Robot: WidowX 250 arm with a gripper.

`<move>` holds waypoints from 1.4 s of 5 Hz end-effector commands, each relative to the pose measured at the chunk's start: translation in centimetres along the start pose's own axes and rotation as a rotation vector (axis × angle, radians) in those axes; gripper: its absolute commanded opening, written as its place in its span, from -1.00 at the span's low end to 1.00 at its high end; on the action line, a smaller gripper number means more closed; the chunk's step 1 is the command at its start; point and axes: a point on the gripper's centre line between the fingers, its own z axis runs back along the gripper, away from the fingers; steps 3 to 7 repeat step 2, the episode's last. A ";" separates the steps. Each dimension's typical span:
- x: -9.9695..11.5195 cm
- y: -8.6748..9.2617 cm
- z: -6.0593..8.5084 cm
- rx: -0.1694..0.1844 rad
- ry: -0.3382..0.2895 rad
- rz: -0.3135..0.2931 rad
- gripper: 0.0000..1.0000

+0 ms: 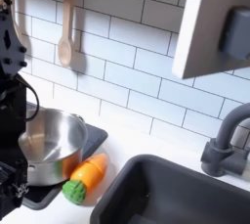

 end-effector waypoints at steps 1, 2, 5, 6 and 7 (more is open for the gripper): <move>0.0 0.0 0.0 0.000 0.000 0.002 1.00; 0.0 0.0 0.0 0.000 0.000 -0.002 1.00; 0.0 0.0 0.0 0.000 0.000 -0.002 1.00; 0.0 0.0 0.0 0.000 0.000 -0.002 1.00; 0.0 0.0 0.0 0.000 0.000 -0.002 1.00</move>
